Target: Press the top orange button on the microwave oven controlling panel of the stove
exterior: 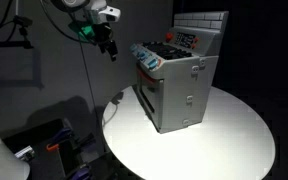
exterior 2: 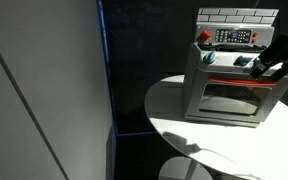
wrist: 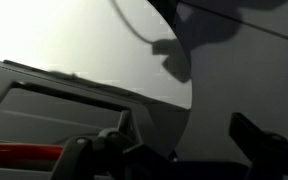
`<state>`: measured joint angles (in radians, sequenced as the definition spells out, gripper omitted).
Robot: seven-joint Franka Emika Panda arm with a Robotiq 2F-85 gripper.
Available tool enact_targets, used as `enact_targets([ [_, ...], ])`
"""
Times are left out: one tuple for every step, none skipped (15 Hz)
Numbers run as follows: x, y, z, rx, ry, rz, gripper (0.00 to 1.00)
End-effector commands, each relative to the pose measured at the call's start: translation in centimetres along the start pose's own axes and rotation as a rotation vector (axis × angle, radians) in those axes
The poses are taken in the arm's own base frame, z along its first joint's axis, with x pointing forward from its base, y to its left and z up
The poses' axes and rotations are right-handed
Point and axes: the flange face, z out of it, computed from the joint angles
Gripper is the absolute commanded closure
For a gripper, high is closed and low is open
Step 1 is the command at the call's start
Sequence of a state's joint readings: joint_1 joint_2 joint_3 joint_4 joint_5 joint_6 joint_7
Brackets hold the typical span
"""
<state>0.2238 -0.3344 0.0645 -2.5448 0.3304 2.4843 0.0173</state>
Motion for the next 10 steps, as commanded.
enact_targets([
  [0.0,0.0,-0.1,-0.001,-0.001,0.0,0.0],
  [0.0,0.0,-0.1,-0.001,-0.001,0.0,0.0],
  [0.0,0.0,-0.1,-0.001,-0.001,0.0,0.0],
  [0.0,0.0,-0.1,-0.001,-0.001,0.0,0.0],
  [0.2,0.1,-0.2,-0.005,0.006,0.003,0.0],
  [0.6,0.3,-0.4,-0.012,0.019,0.004,0.0],
  [0.7,0.4,-0.6,-0.011,0.022,0.007,0.0],
  [1.0,0.5,-0.8,-0.014,0.031,0.011,0.0],
  [1.3,0.7,-1.1,-0.013,0.038,0.016,0.0],
  [1.6,0.8,-1.4,-0.015,0.046,0.022,0.0],
])
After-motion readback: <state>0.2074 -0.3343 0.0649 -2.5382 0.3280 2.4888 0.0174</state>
